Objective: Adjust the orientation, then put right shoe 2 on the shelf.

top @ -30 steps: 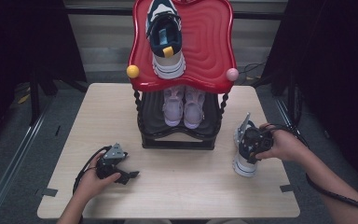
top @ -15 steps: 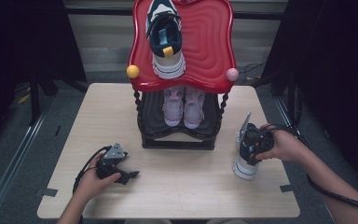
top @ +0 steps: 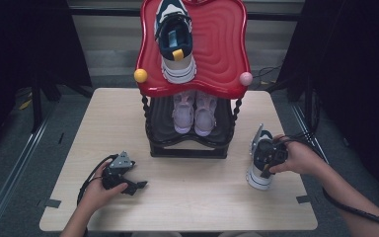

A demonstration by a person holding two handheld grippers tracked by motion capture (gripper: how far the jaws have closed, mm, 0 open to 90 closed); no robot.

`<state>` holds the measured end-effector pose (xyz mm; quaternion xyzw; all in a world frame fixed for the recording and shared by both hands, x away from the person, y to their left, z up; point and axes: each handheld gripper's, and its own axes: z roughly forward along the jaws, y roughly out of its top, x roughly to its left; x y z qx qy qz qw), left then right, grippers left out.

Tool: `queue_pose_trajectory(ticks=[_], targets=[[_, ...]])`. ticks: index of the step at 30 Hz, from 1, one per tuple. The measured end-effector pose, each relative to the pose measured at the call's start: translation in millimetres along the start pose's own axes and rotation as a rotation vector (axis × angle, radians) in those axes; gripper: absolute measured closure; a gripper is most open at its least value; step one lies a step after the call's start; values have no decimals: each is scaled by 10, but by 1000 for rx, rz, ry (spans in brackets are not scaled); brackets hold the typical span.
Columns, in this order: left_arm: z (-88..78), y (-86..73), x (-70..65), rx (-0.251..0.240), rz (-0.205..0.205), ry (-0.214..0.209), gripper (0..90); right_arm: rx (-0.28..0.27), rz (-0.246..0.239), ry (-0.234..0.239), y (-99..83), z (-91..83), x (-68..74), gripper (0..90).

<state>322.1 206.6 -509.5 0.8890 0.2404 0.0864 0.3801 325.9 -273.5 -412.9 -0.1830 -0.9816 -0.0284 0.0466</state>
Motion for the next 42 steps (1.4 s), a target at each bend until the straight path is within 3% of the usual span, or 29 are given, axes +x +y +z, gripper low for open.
queue_pose_trajectory(ticks=[1, 3, 6, 7, 9, 12, 14, 15, 16, 17, 24, 26, 42], targets=[[-1, 1, 0, 1, 0, 1, 91, 4, 16, 11, 2, -5, 10, 714], [0, 0, 1, 0, 1, -1, 91, 0, -11, 12, -3, 0, -6, 717], [0, 0, 0, 0, 0, 0, 91, 24, 33, 29, -2, -26, 35, 718], [1, 0, 0, -1, -1, -1, 91, 6, -9, 18, -9, -23, 10, 718], [1, 0, -3, -2, -4, 1, 91, 21, 13, 23, -11, -57, 37, 718], [2, 0, -3, -4, -5, 0, 91, -7, -10, 9, -25, -125, 31, 718], [3, 0, -3, -5, -4, 0, 90, -6, 10, 11, -26, -187, 56, 718], [3, 0, -3, -5, -4, 1, 91, -17, -10, 1, -30, -216, 46, 718], [3, 0, -1, -5, -2, 1, 91, -5, 7, 0, -33, -259, 67, 718], [3, 0, -1, -5, -2, 1, 91, -12, -15, -6, -31, -294, 64, 718], [0, 1, 0, -2, -1, -1, 91, 7, -5, -16, -7, -602, 157, 718], [-1, 2, 0, -1, -1, 0, 91, -11, -33, -27, 7, -693, 161, 718], [2, 1, -2, -5, -5, -1, 90, -45, -46, -46, 36, -1336, 308, 718]])
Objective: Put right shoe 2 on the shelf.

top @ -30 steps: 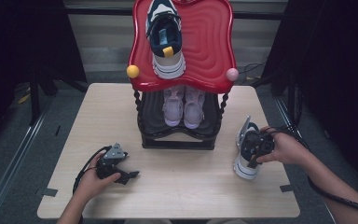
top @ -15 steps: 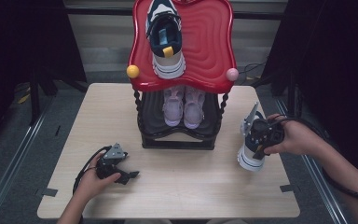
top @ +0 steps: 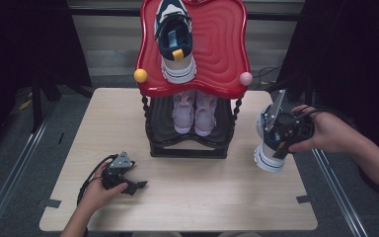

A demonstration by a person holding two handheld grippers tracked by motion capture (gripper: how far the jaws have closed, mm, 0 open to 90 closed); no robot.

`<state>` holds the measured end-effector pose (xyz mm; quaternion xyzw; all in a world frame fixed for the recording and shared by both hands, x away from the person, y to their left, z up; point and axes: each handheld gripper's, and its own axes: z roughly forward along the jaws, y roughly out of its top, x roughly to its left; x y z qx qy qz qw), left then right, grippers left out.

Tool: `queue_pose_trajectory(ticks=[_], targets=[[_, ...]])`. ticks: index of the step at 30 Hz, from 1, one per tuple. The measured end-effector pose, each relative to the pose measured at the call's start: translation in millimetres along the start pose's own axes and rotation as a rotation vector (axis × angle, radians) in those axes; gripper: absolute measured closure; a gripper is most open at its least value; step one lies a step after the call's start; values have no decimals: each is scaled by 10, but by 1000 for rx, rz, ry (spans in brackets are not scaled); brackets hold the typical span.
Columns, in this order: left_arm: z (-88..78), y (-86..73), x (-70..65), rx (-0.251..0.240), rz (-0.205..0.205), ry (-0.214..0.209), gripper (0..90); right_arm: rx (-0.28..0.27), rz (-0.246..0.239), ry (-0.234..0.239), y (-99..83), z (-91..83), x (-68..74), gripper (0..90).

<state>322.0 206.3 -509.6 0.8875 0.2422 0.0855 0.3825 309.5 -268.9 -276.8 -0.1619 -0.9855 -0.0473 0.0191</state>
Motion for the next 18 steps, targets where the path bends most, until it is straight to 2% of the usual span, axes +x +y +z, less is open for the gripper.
queue_pose_trajectory(ticks=[9, 18], targets=[[-1, 0, 1, 1, 1, 0, 90, -1, 0, -28, 32, -444, 8, 718], [-2, 0, 2, 5, 3, -1, 89, -10, -13, -71, 106, -752, 20, 718]])
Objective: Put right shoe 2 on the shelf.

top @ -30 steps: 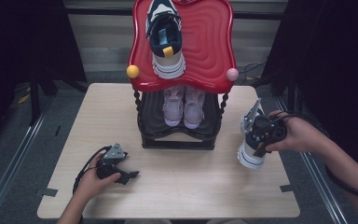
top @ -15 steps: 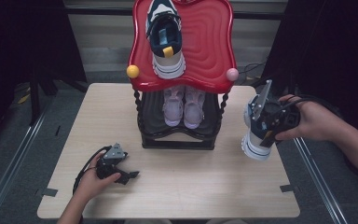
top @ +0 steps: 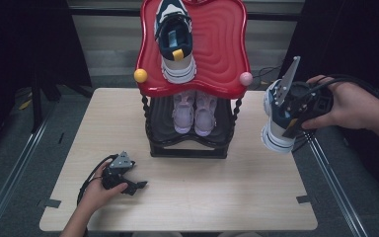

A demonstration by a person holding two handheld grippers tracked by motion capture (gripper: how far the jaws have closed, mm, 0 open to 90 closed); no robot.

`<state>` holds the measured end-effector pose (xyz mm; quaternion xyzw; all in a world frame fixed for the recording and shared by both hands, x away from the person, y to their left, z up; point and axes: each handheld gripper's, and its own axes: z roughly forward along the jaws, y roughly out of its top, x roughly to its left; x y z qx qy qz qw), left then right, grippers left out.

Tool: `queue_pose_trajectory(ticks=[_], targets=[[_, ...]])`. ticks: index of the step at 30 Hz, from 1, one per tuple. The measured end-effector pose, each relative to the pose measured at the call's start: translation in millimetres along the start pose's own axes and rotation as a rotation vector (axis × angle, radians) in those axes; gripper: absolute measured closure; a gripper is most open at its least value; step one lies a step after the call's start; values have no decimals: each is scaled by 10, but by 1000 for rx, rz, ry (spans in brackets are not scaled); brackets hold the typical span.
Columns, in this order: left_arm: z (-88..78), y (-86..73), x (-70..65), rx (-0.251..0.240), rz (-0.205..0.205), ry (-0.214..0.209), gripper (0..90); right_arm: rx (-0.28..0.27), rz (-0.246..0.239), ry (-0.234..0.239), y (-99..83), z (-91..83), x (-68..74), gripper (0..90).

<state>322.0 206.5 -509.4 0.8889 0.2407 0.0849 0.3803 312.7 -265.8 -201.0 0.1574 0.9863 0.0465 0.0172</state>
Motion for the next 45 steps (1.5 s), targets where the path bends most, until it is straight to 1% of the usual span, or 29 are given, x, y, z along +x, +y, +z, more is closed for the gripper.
queue_pose_trajectory(ticks=[1, 2, 3, 6, 8, 10, 13, 16, 18, 22, 23, 24, 26, 28, 29, 32, 33, 37, 40, 41, 42, 45], targets=[[0, 0, 0, 0, 0, 0, 89, 2, 8, -2, 12, -34, 5, 718], [0, 0, 0, 0, 0, 0, 89, 1, -8, -12, 25, -68, -8, 718], [0, 0, 0, 0, 0, 0, 89, 1, -2, -13, 35, -104, -9, 718], [0, 0, 1, 1, 3, 1, 89, 6, -6, -27, 66, -218, -26, 717], [0, 0, 2, 1, 5, 2, 89, 9, 9, -33, 79, -279, -29, 717], [1, -1, 0, -1, 1, 2, 88, 16, 7, -44, 99, -353, -39, 718], [0, 0, 2, 1, 4, 1, 88, 14, -6, -66, 133, -461, -53, 718], [0, -1, 2, 1, 3, 1, 88, 21, -2, -82, 167, -559, -52, 718], [0, -1, 2, 1, 3, 0, 88, 27, -17, -89, 192, -624, -56, 718], [0, 0, 2, 1, 4, 1, 88, 41, -16, -114, 244, -760, -44, 718], [0, -1, 3, 1, 4, 1, 88, 36, -19, -119, 255, -792, -40, 718], [1, -1, 1, 0, 2, 1, 87, 44, -25, -121, 271, -831, -35, 717], [2, -1, 0, -2, 1, 1, 87, 37, -28, -127, 297, -896, -29, 718], [2, -1, 0, -1, 1, 1, 87, 43, -28, -140, 331, -963, -24, 719], [2, -1, 0, -1, 1, 1, 87, 48, -25, -143, 349, -994, -16, 718], [2, -1, -1, -2, 0, 1, 86, 52, -39, -155, 409, -1088, -9, 718], [2, -1, 0, -1, 1, 1, 86, 52, -34, -157, 428, -1119, -4, 718], [3, -1, -1, -2, 1, 1, 86, 38, -48, -184, 527, -1232, -14, 719], [2, -1, -1, -2, 1, 2, 86, 29, -55, -202, 622, -1293, -17, 719], [3, -1, -2, -2, 0, 2, 86, 33, -65, -207, 663, -1313, -20, 718], [2, -1, -1, -2, 0, 2, 86, 32, -63, -211, 690, -1324, -18, 718], [3, -1, -2, -2, 0, 2, 86, 26, -82, -224, 804, -1379, -23, 718]])
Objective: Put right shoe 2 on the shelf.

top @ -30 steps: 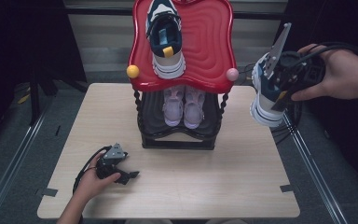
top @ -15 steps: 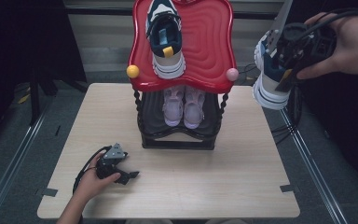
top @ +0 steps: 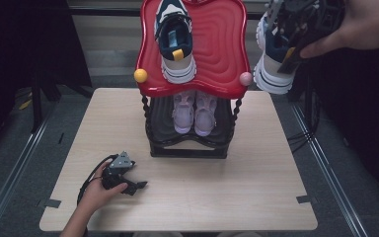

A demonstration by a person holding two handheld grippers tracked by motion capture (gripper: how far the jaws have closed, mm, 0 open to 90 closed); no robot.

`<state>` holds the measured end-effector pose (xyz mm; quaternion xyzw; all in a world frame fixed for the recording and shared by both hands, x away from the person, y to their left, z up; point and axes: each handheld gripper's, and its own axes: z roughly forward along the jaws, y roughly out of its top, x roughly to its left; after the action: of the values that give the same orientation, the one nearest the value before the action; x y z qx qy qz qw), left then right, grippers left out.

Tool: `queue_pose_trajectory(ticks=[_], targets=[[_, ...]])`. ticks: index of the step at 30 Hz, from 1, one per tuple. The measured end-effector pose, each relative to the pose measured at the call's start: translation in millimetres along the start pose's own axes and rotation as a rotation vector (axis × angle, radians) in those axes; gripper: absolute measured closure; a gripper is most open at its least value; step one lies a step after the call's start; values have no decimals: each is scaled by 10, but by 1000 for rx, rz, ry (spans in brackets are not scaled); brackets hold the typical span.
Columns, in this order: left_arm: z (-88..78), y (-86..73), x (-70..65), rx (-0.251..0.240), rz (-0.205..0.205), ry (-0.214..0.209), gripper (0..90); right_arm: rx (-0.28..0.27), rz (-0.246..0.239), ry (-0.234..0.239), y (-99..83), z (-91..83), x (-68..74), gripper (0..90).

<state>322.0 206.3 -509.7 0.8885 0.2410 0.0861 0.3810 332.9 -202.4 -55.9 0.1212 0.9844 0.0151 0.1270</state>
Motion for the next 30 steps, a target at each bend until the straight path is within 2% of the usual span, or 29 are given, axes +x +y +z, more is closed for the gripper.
queue_pose_trajectory(ticks=[4, 8, 19, 30], targets=[[0, 0, -1, 0, 0, 0, 86, -26, -17, -21, 132, -59, -26, 719], [0, 0, -1, 1, 0, 2, 86, -33, -29, -32, 256, -46, -48, 718], [0, 1, -2, 1, 1, 1, 83, -35, -59, -71, 589, 74, -168, 718], [0, 1, -1, 2, 2, 1, 82, -27, -97, -94, 834, 227, -189, 718]])
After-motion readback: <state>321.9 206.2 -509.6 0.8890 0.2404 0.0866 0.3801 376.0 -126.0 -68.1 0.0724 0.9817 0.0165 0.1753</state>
